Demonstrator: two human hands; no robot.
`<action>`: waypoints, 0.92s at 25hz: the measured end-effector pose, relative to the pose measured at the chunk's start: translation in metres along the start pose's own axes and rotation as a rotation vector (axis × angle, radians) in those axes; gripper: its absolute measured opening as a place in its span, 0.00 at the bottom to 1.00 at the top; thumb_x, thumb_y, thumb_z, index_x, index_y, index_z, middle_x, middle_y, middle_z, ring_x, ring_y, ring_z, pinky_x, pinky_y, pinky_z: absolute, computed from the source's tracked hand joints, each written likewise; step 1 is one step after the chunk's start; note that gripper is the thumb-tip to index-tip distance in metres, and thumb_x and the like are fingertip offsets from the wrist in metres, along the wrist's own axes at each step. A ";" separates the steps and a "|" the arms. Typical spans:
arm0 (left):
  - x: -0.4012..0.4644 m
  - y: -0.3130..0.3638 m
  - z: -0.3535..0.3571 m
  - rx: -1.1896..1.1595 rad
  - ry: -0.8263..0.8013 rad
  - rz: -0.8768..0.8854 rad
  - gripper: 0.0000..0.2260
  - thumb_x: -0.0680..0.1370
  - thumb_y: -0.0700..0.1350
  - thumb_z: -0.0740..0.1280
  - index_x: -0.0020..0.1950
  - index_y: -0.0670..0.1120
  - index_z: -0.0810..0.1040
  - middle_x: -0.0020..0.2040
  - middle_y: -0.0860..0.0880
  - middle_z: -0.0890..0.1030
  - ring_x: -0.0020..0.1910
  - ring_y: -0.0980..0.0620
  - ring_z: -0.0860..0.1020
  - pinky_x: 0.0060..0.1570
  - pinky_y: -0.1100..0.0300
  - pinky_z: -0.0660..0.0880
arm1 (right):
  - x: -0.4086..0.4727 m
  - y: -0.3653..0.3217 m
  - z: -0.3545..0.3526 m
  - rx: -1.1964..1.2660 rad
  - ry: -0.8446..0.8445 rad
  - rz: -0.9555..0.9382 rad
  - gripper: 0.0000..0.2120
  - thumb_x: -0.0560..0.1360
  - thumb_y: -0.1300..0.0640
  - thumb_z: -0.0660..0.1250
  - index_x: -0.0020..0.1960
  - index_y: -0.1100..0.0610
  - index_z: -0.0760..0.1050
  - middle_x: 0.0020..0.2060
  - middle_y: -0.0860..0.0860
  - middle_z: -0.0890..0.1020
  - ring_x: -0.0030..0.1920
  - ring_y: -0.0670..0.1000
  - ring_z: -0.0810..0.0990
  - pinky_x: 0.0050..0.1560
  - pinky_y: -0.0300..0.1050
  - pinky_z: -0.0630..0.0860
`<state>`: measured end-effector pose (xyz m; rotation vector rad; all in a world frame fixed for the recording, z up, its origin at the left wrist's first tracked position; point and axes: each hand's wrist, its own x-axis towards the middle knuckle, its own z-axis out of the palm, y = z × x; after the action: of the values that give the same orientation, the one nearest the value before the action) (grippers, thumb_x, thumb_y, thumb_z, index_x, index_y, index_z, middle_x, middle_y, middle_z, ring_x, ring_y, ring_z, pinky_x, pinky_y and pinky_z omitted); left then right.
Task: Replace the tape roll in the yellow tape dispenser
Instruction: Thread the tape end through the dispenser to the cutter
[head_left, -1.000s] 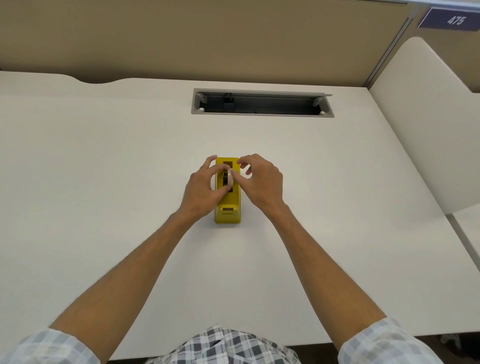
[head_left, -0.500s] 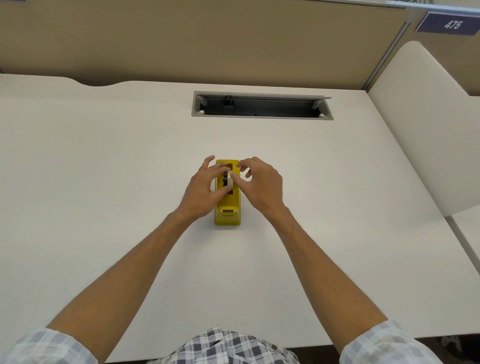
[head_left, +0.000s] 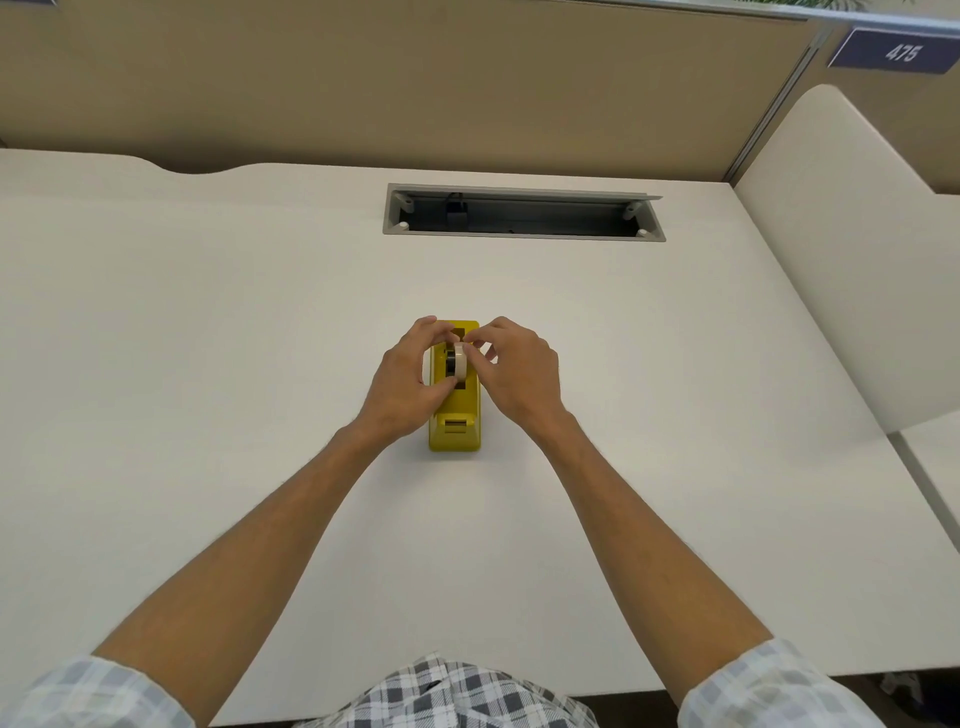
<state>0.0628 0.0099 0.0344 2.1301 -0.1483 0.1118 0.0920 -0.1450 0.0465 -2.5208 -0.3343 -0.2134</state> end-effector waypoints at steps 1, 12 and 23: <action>0.000 0.000 0.000 -0.004 0.004 0.003 0.24 0.71 0.39 0.71 0.66 0.47 0.71 0.64 0.50 0.77 0.67 0.55 0.72 0.66 0.52 0.70 | 0.001 0.000 0.000 0.002 -0.001 0.003 0.08 0.78 0.49 0.65 0.51 0.50 0.82 0.46 0.45 0.82 0.41 0.47 0.81 0.40 0.45 0.77; 0.006 -0.002 -0.001 0.132 -0.013 0.048 0.15 0.76 0.45 0.69 0.62 0.49 0.78 0.66 0.51 0.77 0.74 0.51 0.63 0.66 0.45 0.69 | -0.005 0.000 -0.002 0.044 -0.049 -0.057 0.10 0.79 0.52 0.63 0.54 0.49 0.82 0.46 0.46 0.81 0.43 0.49 0.81 0.39 0.45 0.74; 0.005 -0.004 0.000 0.253 -0.019 0.101 0.17 0.77 0.47 0.68 0.65 0.46 0.77 0.66 0.51 0.77 0.75 0.51 0.61 0.70 0.46 0.61 | -0.007 -0.002 -0.004 0.026 -0.043 -0.087 0.08 0.78 0.53 0.65 0.53 0.49 0.82 0.45 0.46 0.82 0.43 0.50 0.80 0.39 0.45 0.74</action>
<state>0.0687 0.0116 0.0320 2.3767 -0.2647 0.1780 0.0845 -0.1474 0.0493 -2.4904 -0.4622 -0.1874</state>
